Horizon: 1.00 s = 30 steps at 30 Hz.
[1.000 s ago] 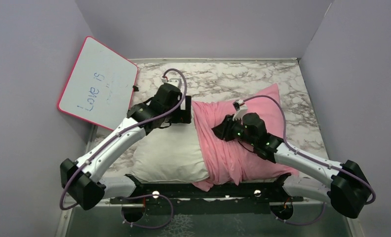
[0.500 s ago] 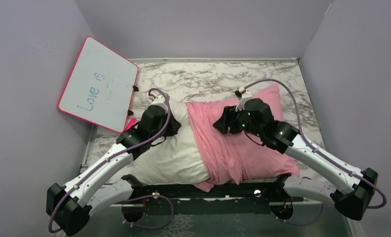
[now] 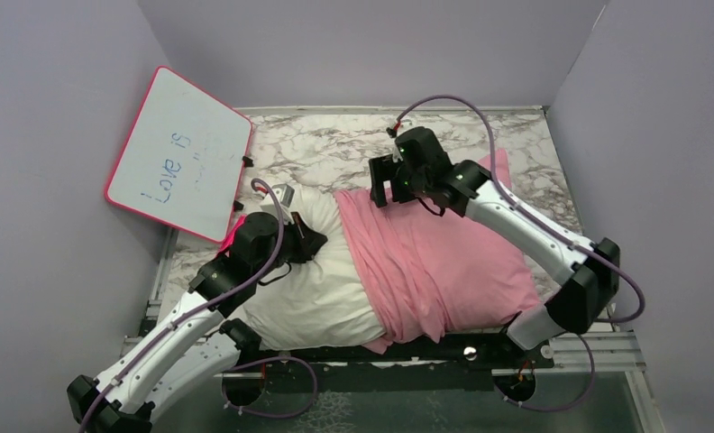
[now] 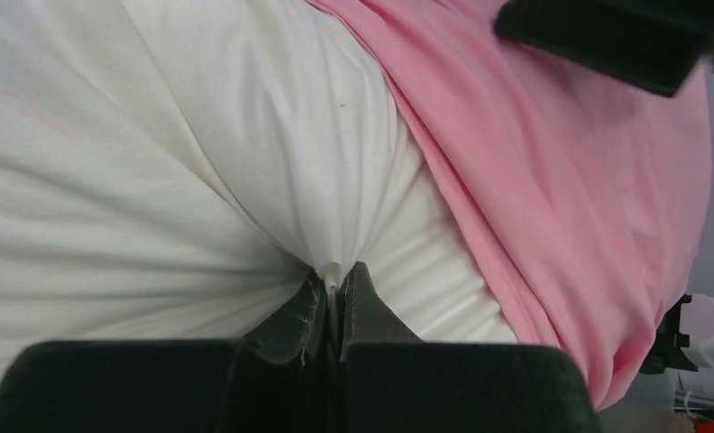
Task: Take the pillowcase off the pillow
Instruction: Remove the pillow from the pillowcase.
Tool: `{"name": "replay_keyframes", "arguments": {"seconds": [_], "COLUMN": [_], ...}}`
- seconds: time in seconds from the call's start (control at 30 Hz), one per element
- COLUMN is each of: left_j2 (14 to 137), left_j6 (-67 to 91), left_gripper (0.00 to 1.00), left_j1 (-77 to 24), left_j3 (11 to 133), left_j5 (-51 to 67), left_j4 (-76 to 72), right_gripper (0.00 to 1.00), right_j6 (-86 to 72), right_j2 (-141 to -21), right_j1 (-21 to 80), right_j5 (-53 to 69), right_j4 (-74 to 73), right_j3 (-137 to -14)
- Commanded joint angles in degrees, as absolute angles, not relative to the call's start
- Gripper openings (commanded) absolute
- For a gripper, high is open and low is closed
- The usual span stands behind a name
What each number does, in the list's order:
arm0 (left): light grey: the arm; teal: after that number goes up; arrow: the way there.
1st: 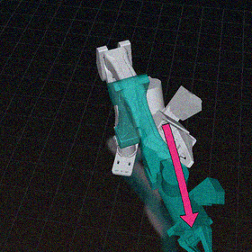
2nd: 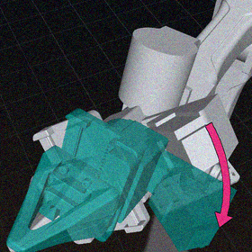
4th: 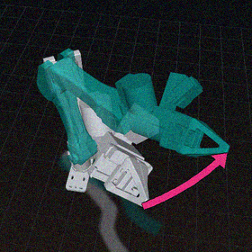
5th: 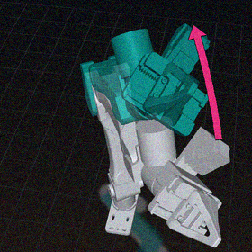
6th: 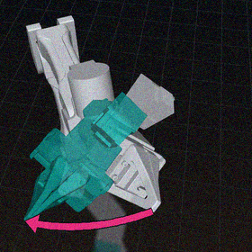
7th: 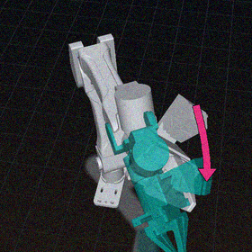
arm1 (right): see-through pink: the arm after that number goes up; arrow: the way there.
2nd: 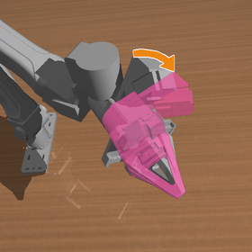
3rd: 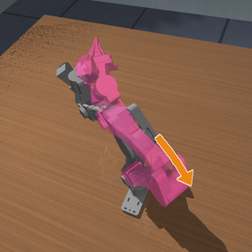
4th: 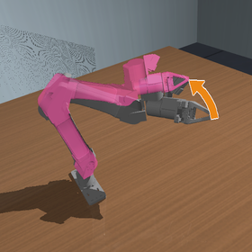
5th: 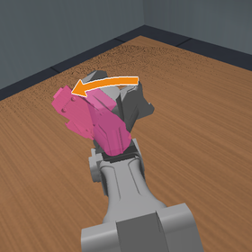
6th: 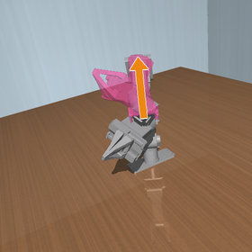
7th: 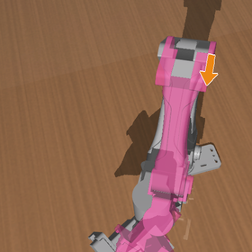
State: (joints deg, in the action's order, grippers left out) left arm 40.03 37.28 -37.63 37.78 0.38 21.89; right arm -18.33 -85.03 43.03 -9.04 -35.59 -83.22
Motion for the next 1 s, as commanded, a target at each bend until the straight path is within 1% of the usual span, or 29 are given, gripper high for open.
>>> {"name": "replay_keyframes", "arguments": {"seconds": [0.0, 0.03, 0.07, 0.1, 0.17, 0.27, 0.3, 0.37, 0.4, 0.6, 0.73, 0.8, 0.87, 0.93, 0.97], "left_j2": [38.22, 37.92, 37.52, 37.21, 36.41, 35.56, 35.37, 35.11, 35.03, 33.94, 33.46, 33.48, 33.53, 33.51, 33.49], "left_j6": [37.68, 37.93, 38.15, 38.37, 38.93, 40.02, 40.27, 40.47, 40.58, 41.13, 41.23, 41.22, 41.18, 40.95, 40.73], "left_gripper": [0.00, 0.00, 0.00, 0.00, 0.00, 0.00, 0.00, 0.00, 0.00, 0.00, 0.00, 0.00, 0.00, 0.00, 0.00], "left_j1": [-38.55, -38.52, -38.57, -38.52, -38.54, -38.55, -38.58, -38.52, -38.53, -38.57, -38.57, -38.58, -38.51, -38.50, -38.57], "left_j3": [36.39, 36.50, 36.51, 36.49, 36.33, 35.84, 35.70, 35.52, 35.49, 36.36, 36.81, 36.97, 36.98, 37.12, 37.31], "left_j5": [7.63, 7.44, 7.19, 6.99, 6.61, 6.01, 5.79, 5.54, 5.31, 3.44, 2.74, 2.52, 2.32, 2.29, 2.26], "left_j4": [29.68, 30.00, 30.32, 30.60, 31.14, 31.99, 32.30, 32.83, 33.18, 35.14, 35.87, 35.95, 35.99, 35.97, 35.98], "right_gripper": [0.85, 0.83, 0.77, 0.69, 0.50, 0.11, 0.06, 0.01, 0.00, 0.00, 0.00, 0.00, 0.01, 0.01, 0.07], "right_j6": [-16.52, -17.02, -17.29, -17.62, -18.21, -19.66, -20.11, -20.68, -21.23, -20.99, -19.79, -20.53, -19.83, -18.01, -16.95], "right_j2": [-91.89, -92.47, -92.58, -92.43, -91.49, -88.98, -87.66, -84.82, -83.69, -79.41, -79.75, -80.00, -79.81, -79.83, -80.28], "right_j1": [41.66, 41.66, 41.66, 41.59, 41.51, 40.57, 39.89, 38.03, 36.66, 25.08, 20.27, 19.47, 19.43, 19.50, 19.53], "right_j5": [-3.22, -3.09, -3.28, -4.17, -7.26, -12.31, -13.15, -14.92, -16.53, -18.62, -19.47, -18.26, -11.80, -0.44, 6.64], "right_j4": [-41.93, -41.67, -40.93, -40.35, -39.33, -38.61, -37.71, -35.51, -35.28, -34.36, -35.63, -36.81, -36.71, -36.57, -36.52], "right_j3": [-84.91, -84.21, -83.19, -82.29, -81.01, -80.26, -79.69, -78.43, -78.17, -76.93, -77.70, -78.81, -79.94, -81.44, -82.34]}}
